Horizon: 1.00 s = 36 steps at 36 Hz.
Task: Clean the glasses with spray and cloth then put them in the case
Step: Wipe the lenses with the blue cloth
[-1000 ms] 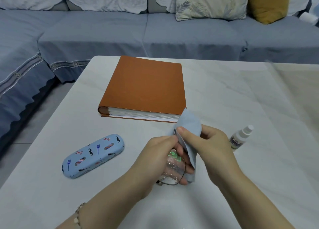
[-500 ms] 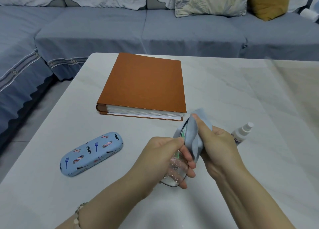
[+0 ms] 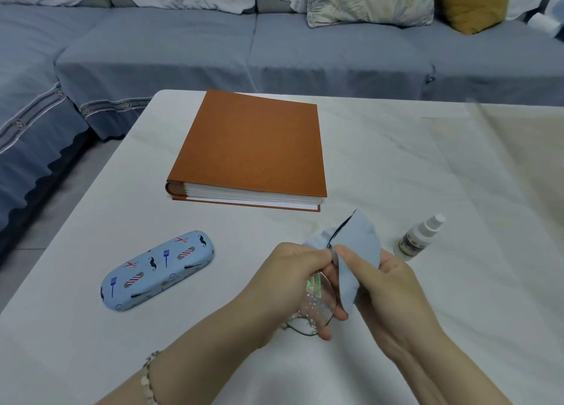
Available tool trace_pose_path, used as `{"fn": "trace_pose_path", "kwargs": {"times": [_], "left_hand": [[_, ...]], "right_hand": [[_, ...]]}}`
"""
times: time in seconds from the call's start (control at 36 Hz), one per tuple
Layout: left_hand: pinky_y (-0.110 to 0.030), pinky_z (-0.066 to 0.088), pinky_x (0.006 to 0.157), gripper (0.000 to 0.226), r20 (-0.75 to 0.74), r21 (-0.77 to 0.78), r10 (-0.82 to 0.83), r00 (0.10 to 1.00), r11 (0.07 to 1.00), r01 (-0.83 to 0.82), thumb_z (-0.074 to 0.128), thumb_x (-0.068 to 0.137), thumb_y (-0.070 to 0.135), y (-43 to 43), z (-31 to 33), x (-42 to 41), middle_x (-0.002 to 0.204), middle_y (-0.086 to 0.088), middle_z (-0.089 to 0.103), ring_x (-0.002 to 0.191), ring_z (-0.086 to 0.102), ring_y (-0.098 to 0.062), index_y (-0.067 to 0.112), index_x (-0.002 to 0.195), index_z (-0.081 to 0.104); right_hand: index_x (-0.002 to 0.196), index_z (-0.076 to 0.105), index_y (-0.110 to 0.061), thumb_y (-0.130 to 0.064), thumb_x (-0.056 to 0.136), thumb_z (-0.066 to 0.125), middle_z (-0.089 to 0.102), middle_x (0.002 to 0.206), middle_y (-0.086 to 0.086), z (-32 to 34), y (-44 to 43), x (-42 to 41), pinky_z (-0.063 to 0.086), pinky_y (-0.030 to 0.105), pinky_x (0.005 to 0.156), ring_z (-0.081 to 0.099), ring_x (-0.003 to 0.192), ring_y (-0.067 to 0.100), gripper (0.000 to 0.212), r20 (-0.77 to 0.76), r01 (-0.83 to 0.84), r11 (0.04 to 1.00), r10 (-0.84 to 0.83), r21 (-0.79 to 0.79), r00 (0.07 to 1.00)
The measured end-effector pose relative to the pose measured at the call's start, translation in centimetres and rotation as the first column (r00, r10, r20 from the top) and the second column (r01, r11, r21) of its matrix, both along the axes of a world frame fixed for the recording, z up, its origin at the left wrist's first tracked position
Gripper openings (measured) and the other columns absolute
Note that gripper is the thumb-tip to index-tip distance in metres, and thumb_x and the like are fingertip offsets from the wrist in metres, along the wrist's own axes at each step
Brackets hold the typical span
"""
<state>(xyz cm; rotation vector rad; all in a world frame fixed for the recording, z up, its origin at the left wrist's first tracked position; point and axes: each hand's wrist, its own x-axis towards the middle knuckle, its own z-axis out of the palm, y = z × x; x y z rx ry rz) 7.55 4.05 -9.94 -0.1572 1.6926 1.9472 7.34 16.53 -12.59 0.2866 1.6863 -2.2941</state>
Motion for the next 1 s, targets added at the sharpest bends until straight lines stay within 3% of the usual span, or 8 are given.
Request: {"fn": "trace_pose_path", "kwargs": {"times": [0.11, 0.25, 0.39, 0.47, 0.61, 0.72, 0.83, 1.0], "left_hand": [[-0.024, 0.046, 0.037, 0.036, 0.004, 0.023, -0.016, 1.0, 1.0, 0.016, 0.048, 0.086, 0.018, 0.2, 0.0, -0.2, 0.048, -0.012, 0.058, 0.039, 0.057, -0.02, 0.002, 0.055, 0.056], [-0.023, 0.046, 0.036, 0.044, -0.017, 0.025, -0.012, 1.0, 1.0, 0.013, 0.039, 0.093, 0.014, 0.2, 0.4, -0.1, 0.048, -0.009, 0.058, 0.039, 0.056, -0.02, 0.002, 0.054, 0.056], [-0.023, 0.046, 0.035, 0.044, -0.043, -0.005, 0.037, 0.998, 0.999, -0.037, 0.038, 0.093, 0.012, -0.3, 0.4, 0.2, 0.047, -0.007, 0.057, 0.039, 0.056, -0.019, 0.003, 0.054, 0.055], [-0.024, 0.045, 0.033, 0.045, -0.046, 0.002, 0.083, 0.995, 0.997, -0.083, 0.039, 0.092, 0.012, -0.4, 0.5, 0.2, 0.045, -0.007, 0.057, 0.037, 0.055, -0.019, 0.003, 0.051, 0.055], [-0.024, 0.045, 0.033, 0.043, -0.03, 0.02, 0.132, 0.991, 0.991, -0.132, 0.042, 0.09, 0.01, -0.3, 0.3, 0.3, 0.045, -0.009, 0.057, 0.035, 0.055, -0.02, 0.003, 0.05, 0.054], [-0.025, 0.046, 0.033, 0.046, -0.014, 0.035, 0.171, 0.985, 0.985, -0.171, 0.043, 0.09, 0.012, 0.0, -0.1, 0.3, 0.046, -0.01, 0.057, 0.036, 0.056, -0.021, 0.007, 0.047, 0.057], [-0.025, 0.046, 0.034, 0.038, -0.037, 0.055, 0.18, 0.983, 0.982, -0.178, 0.043, 0.089, 0.012, 0.2, -0.1, 0.0, 0.046, -0.01, 0.055, 0.036, 0.054, -0.019, 0.002, 0.055, 0.056], [-0.024, 0.045, 0.034, 0.035, -0.031, 0.061, 0.12, 0.992, 0.991, -0.118, 0.047, 0.086, 0.014, 0.1, 0.0, -0.1, 0.047, -0.012, 0.057, 0.033, 0.054, -0.019, -0.002, 0.056, 0.054]], "right_hand": [[0.058, 0.061, -0.003, -0.014, 0.067, 0.062, 0.064, 0.043, 0.002, 0.7, 0.5, -1.2, 0.042, 0.015, 0.038, 0.057, 0.036, 0.012, 0.014, 0.013, 0.056, 0.997, -0.055, -0.058, 0.998], [0.062, 0.063, -0.004, -0.024, 0.067, 0.065, 0.069, 0.05, 0.005, 1.3, 0.5, -2.6, 0.051, 0.018, 0.044, 0.066, 0.045, 0.014, 0.021, 0.034, 0.119, 0.991, -0.117, -0.068, 0.993], [0.073, 0.066, 0.007, -0.054, 0.053, 0.066, 0.07, 0.081, 0.032, 0.6, -0.4, -2.2, 0.056, 0.044, 0.077, 0.069, 0.076, 0.04, 0.064, -0.035, 0.229, 0.966, -0.226, 0.121, 0.973], [0.076, 0.058, 0.016, -0.048, 0.067, 0.065, 0.062, 0.079, 0.041, 0.6, -1.1, -1.6, 0.046, 0.035, 0.067, 0.057, 0.067, 0.028, 0.066, -0.085, 0.339, 0.928, -0.329, 0.158, 0.941], [0.049, 0.061, -0.008, -0.036, 0.081, 0.06, 0.059, 0.049, 0.008, 0.8, -1.4, -0.9, 0.039, 0.014, 0.041, 0.053, 0.052, 0.014, 0.042, -0.14, 0.404, 0.892, -0.381, 0.203, 0.914], [0.04, 0.057, -0.014, -0.034, 0.082, 0.059, 0.054, 0.043, 0.008, 0.7, -1.5, -0.2, 0.038, 0.02, 0.043, 0.048, 0.044, 0.017, 0.046, -0.144, 0.392, 0.899, -0.37, 0.195, 0.918], [0.043, 0.056, -0.011, -0.025, 0.084, 0.057, 0.048, 0.032, -0.001, 0.5, -1.8, 0.8, 0.033, 0.011, 0.035, 0.038, 0.03, 0.008, 0.043, -0.147, 0.364, 0.918, -0.343, 0.159, 0.928], [0.052, 0.063, -0.011, -0.033, 0.077, 0.066, 0.057, 0.041, 0.004, 0.5, -0.7, -0.5, 0.043, 0.018, 0.048, 0.049, 0.04, 0.015, 0.034, -0.105, 0.287, 0.943, -0.272, 0.167, 0.957]]}}
